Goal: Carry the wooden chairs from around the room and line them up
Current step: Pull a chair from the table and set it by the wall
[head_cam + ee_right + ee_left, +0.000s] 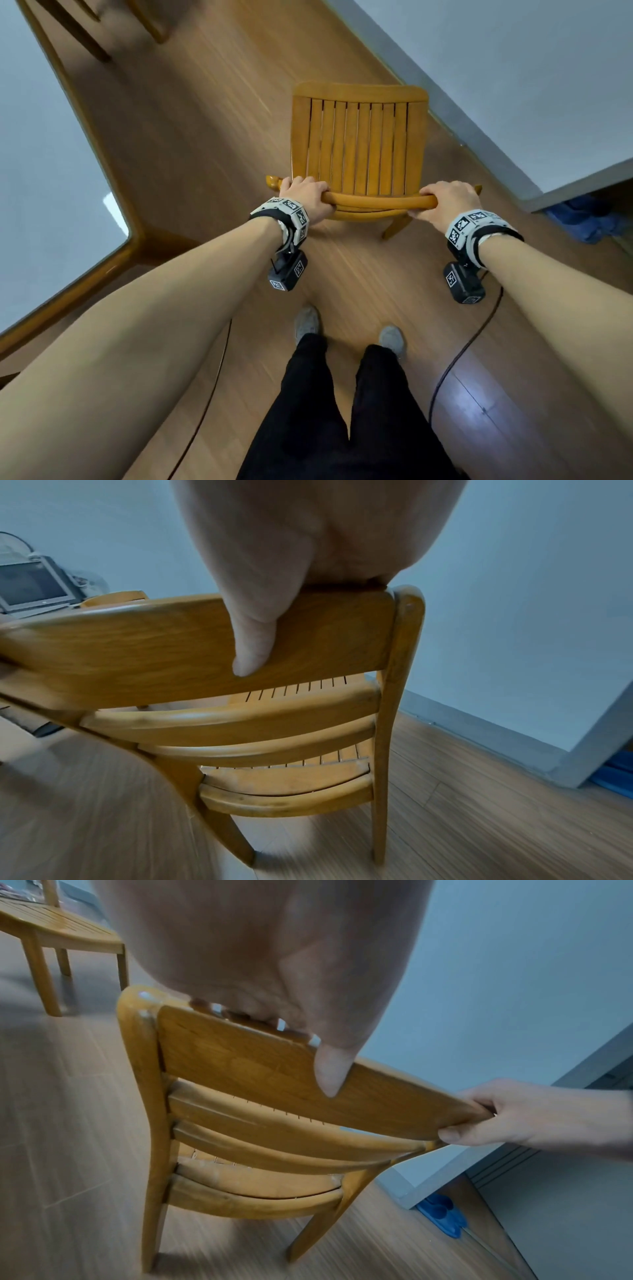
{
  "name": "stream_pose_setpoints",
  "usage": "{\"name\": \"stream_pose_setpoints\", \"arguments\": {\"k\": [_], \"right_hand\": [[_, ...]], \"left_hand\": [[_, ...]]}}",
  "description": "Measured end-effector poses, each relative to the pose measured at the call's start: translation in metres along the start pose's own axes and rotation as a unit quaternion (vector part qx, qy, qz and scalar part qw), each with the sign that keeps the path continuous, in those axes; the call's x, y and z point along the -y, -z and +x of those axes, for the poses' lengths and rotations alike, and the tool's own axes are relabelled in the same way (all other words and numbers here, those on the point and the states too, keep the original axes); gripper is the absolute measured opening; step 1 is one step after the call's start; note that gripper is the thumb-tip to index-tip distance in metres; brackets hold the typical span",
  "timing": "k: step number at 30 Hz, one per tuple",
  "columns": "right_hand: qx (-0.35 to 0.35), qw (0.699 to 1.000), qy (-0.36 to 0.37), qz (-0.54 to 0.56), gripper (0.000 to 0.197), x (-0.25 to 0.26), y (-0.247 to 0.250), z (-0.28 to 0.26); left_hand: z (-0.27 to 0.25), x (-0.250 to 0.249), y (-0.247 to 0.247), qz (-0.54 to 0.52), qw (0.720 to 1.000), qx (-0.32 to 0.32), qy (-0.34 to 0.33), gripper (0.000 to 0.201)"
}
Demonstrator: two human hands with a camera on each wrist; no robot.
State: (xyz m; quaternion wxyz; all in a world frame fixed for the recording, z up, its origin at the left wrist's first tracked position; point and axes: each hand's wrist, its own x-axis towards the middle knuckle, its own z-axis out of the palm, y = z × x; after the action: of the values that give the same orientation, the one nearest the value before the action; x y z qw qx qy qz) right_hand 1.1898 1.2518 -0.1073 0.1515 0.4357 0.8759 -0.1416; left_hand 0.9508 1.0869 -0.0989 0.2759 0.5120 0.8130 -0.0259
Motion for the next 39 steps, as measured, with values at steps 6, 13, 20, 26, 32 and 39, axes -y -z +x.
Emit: {"name": "stream_pose_setpoints", "arguments": {"k": [6, 13, 20, 26, 32, 39], "right_hand": [[-0.025, 0.999, -0.039, 0.020, 0.036, 0.006, -0.003, 0.002], [-0.003, 0.998, -0.045, 0.047, 0.048, 0.002, 0.010, 0.019], [0.000, 0.996, -0.046, 0.071, 0.028, 0.003, 0.080, 0.074], [-0.001, 0.999, -0.027, 0.046, 0.030, 0.019, 0.139, 0.120], [-0.002, 0.997, -0.058, 0.051, 0.028, 0.051, 0.161, 0.159], [0.002, 0.989, -0.130, 0.076, 0.027, 0.092, 0.190, 0.212]], "left_hand": [[0.005, 0.008, 0.003, 0.013, 0.999, -0.015, -0.032, 0.038], [0.014, 0.010, 0.021, 0.049, 0.998, -0.001, -0.042, 0.043], [0.060, -0.001, 0.101, 0.011, 1.000, -0.019, -0.020, 0.028], [0.104, 0.004, 0.163, 0.002, 0.998, -0.054, -0.025, 0.020], [0.160, 0.040, 0.210, 0.030, 0.997, -0.024, -0.061, 0.022], [0.242, 0.087, 0.265, 0.048, 0.986, -0.026, -0.155, 0.017]]}}
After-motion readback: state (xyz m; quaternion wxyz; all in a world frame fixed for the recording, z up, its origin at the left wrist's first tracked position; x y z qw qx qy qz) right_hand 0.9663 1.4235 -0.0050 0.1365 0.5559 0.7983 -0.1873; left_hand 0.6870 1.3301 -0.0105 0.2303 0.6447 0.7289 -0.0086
